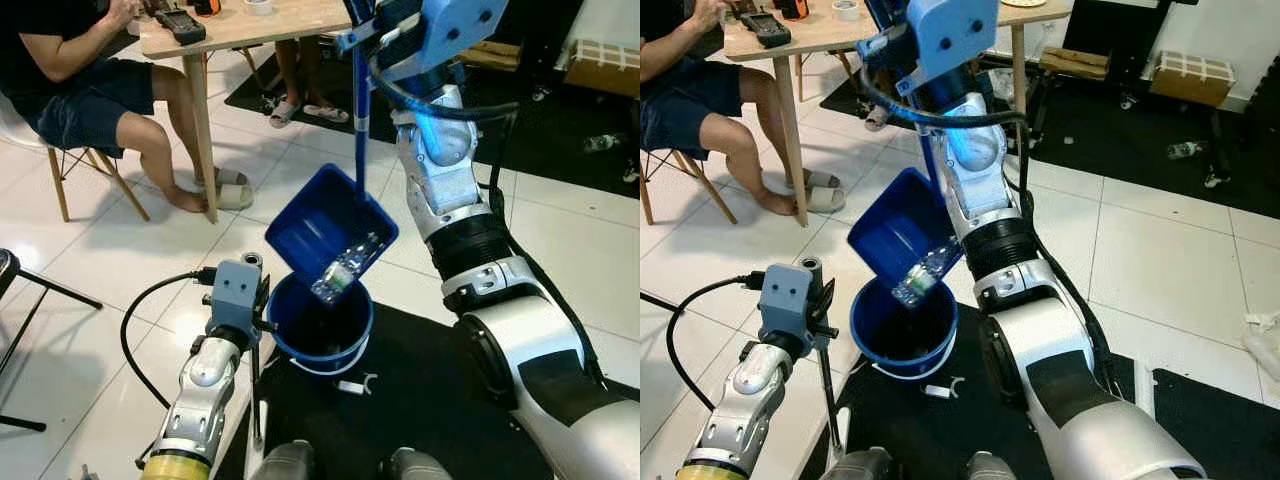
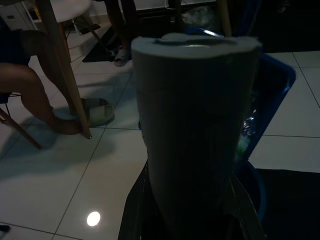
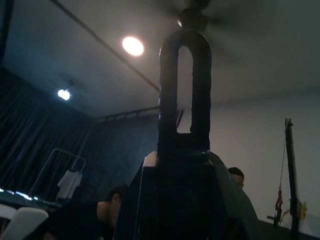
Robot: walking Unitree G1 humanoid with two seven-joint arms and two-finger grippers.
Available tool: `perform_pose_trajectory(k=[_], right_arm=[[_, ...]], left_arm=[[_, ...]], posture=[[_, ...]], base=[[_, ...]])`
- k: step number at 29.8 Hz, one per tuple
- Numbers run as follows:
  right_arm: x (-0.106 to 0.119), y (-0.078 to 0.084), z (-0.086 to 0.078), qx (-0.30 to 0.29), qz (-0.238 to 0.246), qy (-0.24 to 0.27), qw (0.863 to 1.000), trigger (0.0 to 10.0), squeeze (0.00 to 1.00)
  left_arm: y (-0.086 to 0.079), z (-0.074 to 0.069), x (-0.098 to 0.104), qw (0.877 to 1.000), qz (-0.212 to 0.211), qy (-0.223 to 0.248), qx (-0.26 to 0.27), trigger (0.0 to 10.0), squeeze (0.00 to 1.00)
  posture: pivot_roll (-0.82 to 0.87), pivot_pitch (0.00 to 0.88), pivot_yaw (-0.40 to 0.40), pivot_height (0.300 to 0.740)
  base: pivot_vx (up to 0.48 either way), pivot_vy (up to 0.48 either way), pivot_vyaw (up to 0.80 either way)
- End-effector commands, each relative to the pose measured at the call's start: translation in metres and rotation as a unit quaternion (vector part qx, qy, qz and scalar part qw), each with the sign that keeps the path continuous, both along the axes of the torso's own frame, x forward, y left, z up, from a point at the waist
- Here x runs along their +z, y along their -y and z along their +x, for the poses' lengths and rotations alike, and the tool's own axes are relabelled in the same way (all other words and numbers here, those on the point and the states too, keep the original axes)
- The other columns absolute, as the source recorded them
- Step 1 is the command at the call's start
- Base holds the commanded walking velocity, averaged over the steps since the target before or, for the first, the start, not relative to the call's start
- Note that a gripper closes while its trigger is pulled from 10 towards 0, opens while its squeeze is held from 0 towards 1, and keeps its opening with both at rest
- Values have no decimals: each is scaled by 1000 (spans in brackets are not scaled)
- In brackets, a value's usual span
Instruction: Sweep floor
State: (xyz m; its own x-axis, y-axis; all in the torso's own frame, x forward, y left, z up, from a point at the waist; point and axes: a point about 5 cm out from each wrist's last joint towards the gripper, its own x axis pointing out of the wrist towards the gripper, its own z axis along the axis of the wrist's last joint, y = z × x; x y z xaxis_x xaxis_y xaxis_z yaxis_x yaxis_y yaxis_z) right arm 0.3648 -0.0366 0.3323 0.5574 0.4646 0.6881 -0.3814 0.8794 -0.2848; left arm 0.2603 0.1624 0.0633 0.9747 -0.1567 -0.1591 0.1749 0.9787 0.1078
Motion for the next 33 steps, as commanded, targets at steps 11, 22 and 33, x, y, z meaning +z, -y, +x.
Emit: perform_pose_trajectory(k=[11,22,33], right_arm=[[13,-8,-9,-18,-41,81,996,10000,0],[17,-22,-16,9,-24,91,996,10000,0],[23,-48,-29,49,-16,112,992,10000,0]], left_arm=[[4,2,6,1000,3,16,-6,10000,0],[3,3,5,1000,5,14,-9,10000,0],[3,2,5,1000,6,15,-9,10000,0]], posture=[[86,39,8,740],[83,32,10,740],[95,29,5,740]], base=[[0,0,0],[0,0,0],[0,0,0]])
